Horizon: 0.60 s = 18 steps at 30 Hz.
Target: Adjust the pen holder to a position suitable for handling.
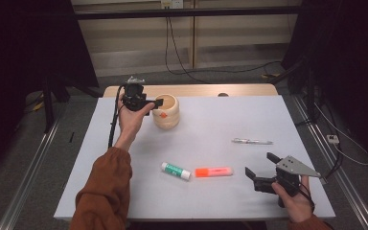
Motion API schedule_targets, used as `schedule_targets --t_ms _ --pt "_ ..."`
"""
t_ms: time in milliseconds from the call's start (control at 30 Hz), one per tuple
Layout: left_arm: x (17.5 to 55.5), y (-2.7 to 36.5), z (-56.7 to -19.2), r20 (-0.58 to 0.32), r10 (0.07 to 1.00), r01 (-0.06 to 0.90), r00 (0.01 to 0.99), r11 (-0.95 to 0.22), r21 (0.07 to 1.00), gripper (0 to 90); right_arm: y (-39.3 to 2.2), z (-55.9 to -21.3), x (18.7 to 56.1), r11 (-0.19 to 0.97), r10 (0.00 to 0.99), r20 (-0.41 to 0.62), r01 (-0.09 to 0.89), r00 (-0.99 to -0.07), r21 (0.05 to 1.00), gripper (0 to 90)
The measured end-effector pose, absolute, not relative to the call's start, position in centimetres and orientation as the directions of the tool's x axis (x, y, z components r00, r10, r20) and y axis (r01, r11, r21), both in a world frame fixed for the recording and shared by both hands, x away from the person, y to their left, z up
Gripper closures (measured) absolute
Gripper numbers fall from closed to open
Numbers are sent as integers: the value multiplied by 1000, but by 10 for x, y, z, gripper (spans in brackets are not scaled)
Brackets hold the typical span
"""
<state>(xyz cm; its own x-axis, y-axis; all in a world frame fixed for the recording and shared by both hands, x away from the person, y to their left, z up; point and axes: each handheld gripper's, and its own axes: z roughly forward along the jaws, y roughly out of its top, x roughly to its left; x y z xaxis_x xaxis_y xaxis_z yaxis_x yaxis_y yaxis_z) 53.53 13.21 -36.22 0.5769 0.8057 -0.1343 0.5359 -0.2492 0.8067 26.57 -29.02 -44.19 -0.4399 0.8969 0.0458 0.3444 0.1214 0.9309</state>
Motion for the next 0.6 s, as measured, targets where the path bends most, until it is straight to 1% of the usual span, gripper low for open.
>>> schedule_targets --t_ms 100,133,200,267,333,400,500,600 --pt "545 133 -367 -147 808 559 571 -251 790 258 -290 -442 266 121 897 46 346 -440 930 35" --pt "548 132 -369 -140 804 564 577 -268 781 284 -290 -442 266 120 897 48 347 -439 930 35" --pt "557 129 -372 -127 810 575 572 -286 767 298 -290 -442 266 124 895 46 347 -443 930 35" --pt "561 129 -373 -133 810 585 571 -288 758 347 -290 -443 266 124 895 47 348 -444 929 35" --pt "568 127 -378 -133 812 595 568 -293 748 355 -290 -442 266 124 895 46 347 -444 930 36" --pt "573 121 -384 -121 812 602 570 -313 734 420 -290 -442 266 123 894 49 348 -445 929 35" --pt "576 119 -388 -115 814 609 569 -323 724 463 -290 -443 265 119 894 54 352 -444 928 35" --pt "581 119 -392 -133 822 623 553 -303 721 480 -290 -443 266 122 893 52 353 -447 928 35"
